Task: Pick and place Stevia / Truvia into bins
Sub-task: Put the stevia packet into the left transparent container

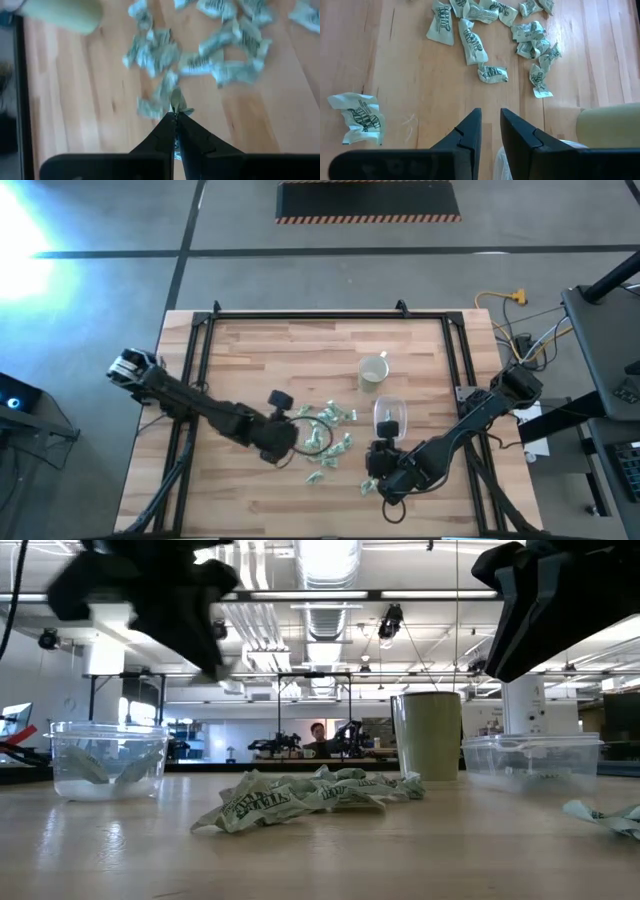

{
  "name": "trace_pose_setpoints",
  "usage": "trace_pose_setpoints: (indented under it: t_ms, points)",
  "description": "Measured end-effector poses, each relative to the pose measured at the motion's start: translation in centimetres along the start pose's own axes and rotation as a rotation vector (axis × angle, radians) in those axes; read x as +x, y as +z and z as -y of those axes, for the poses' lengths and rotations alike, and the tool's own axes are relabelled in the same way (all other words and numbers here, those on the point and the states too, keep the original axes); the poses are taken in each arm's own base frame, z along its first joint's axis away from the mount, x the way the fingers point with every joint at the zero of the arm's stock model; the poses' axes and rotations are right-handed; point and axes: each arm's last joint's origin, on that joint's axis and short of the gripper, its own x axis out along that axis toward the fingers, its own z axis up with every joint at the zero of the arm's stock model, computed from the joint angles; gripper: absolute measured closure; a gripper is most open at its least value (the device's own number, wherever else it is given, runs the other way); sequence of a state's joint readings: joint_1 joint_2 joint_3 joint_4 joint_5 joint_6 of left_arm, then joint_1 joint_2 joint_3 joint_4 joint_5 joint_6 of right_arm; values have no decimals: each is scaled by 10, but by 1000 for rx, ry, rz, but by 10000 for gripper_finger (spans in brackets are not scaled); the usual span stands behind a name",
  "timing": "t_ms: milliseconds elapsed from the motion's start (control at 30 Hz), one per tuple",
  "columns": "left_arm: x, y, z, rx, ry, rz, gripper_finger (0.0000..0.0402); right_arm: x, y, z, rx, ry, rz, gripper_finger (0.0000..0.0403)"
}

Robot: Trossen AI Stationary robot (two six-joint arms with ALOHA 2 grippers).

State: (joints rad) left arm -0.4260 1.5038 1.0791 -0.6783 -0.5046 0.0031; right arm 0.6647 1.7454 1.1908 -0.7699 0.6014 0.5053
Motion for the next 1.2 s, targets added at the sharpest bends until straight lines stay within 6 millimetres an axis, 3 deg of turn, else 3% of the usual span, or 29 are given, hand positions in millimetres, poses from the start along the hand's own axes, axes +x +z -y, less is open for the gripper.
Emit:
trace_pose_setpoints:
  t_ms: [167, 600, 1067, 1200]
  points:
    - [-12, -19, 7, -111, -4, -50, 401, 0, 0, 0, 2, 1, 2, 340]
    - [-2, -53, 16, -312, -113, -211, 401, 0, 1, -1, 9, 7, 11, 342]
    - [2, -60, 18, -354, -93, -232, 401, 0, 1, -1, 22, 13, 8, 344]
    - [0, -60, 16, -356, -79, -220, 386, 0, 1, -1, 22, 13, 8, 345]
